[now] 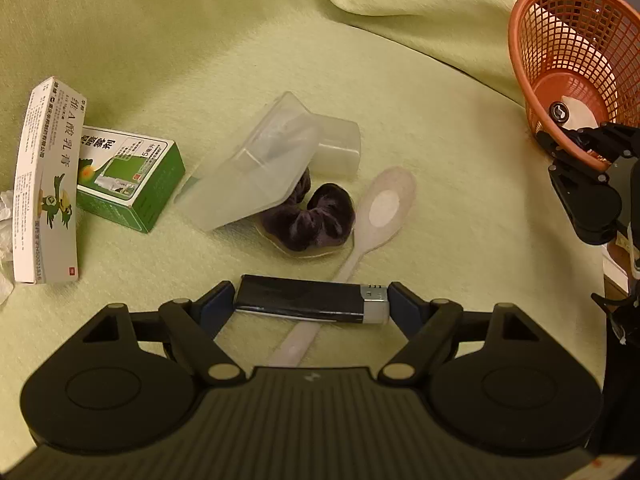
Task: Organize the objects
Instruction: 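Carry the black lighter into the basket and open the left gripper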
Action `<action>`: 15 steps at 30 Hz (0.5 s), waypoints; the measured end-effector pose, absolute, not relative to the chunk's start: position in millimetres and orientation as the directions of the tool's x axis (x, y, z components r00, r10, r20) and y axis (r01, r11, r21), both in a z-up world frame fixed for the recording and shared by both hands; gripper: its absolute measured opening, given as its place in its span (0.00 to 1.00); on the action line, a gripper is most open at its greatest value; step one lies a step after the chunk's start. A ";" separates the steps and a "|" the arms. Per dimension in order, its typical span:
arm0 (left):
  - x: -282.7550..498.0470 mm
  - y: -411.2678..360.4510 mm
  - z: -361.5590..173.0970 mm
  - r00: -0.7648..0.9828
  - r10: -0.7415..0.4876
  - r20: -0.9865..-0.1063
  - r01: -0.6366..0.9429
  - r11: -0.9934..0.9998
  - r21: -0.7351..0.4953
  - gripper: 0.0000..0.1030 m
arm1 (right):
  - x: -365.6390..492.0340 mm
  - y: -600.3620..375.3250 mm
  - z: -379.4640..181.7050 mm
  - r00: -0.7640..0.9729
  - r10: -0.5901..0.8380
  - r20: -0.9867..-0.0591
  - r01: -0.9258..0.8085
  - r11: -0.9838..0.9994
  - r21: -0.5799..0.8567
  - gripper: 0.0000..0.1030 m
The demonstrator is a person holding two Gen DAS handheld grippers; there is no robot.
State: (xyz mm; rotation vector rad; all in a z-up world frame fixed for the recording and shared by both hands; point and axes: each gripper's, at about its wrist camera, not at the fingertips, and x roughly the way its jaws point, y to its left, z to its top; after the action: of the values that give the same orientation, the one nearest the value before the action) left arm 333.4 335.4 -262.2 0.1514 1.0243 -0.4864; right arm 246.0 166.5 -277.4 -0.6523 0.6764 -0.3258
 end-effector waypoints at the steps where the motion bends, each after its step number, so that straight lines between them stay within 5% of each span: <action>1: 332.1 334.3 -261.3 0.424 -0.317 -0.848 0.459 0.883 -0.101 0.76 | 246.2 166.5 -277.5 0.741 -0.478 -0.472 0.071 0.755 -0.651 0.04; 15: 321.8 308.3 -210.6 0.476 -0.353 -0.806 0.528 0.847 -0.059 0.76 | 246.5 167.2 -277.3 0.741 -0.478 -0.473 0.070 0.755 -0.652 0.04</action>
State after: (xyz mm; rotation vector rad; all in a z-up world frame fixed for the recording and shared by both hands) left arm 321.8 308.3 -210.6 0.2081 0.9306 -0.5428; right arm 246.5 167.2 -277.3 -0.6542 0.6768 -0.3250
